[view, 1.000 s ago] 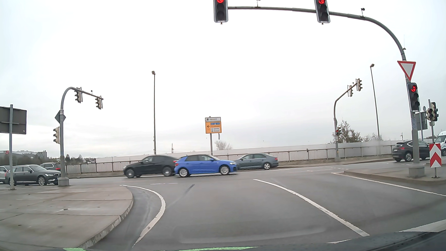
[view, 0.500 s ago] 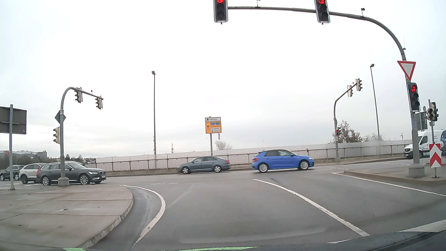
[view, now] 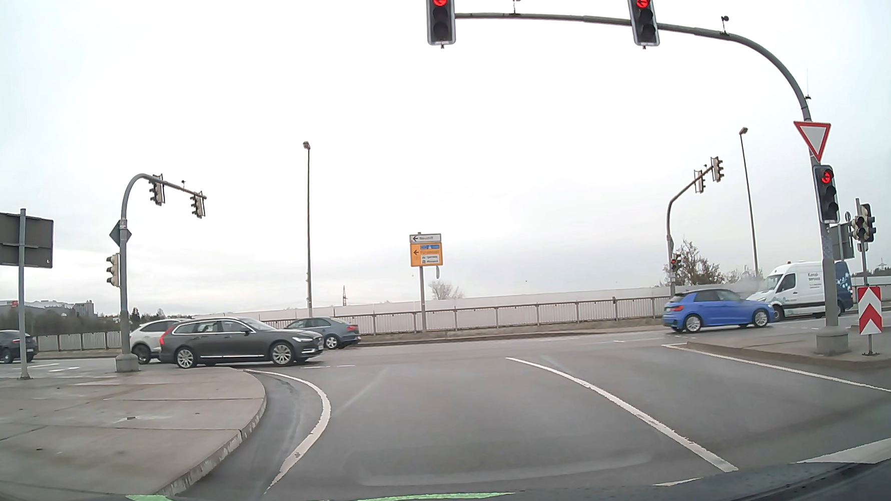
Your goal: Follow the waypoints while adhering to traffic rules and regulations
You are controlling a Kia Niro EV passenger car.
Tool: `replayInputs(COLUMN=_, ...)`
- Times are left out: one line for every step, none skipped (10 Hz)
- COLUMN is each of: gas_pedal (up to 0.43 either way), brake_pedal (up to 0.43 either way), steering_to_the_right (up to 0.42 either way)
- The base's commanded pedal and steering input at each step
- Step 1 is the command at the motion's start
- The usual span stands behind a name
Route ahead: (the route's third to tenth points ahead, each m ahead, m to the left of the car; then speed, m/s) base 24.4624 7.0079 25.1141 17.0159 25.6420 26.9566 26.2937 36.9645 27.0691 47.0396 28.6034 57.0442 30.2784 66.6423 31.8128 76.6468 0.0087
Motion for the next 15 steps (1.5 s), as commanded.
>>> replayInputs(gas_pedal=0.000, brake_pedal=0.396, steering_to_the_right=-0.013)
replayInputs(gas_pedal=0.000, brake_pedal=0.396, steering_to_the_right=-0.014)
replayInputs(gas_pedal=0.000, brake_pedal=0.396, steering_to_the_right=-0.014)
replayInputs(gas_pedal=0.000, brake_pedal=0.396, steering_to_the_right=-0.013)
replayInputs(gas_pedal=0.000, brake_pedal=0.396, steering_to_the_right=-0.014)
replayInputs(gas_pedal=0.000, brake_pedal=0.396, steering_to_the_right=-0.013)
replayInputs(gas_pedal=0.000, brake_pedal=0.396, steering_to_the_right=-0.014)
replayInputs(gas_pedal=0.000, brake_pedal=0.396, steering_to_the_right=-0.014)
replayInputs(gas_pedal=0.000, brake_pedal=0.396, steering_to_the_right=-0.014)
replayInputs(gas_pedal=0.000, brake_pedal=0.396, steering_to_the_right=-0.014)
replayInputs(gas_pedal=0.000, brake_pedal=0.396, steering_to_the_right=-0.013)
replayInputs(gas_pedal=0.000, brake_pedal=0.396, steering_to_the_right=-0.014)
replayInputs(gas_pedal=0.000, brake_pedal=0.396, steering_to_the_right=-0.014)
replayInputs(gas_pedal=0.000, brake_pedal=0.396, steering_to_the_right=-0.014)
replayInputs(gas_pedal=0.000, brake_pedal=0.396, steering_to_the_right=-0.014)
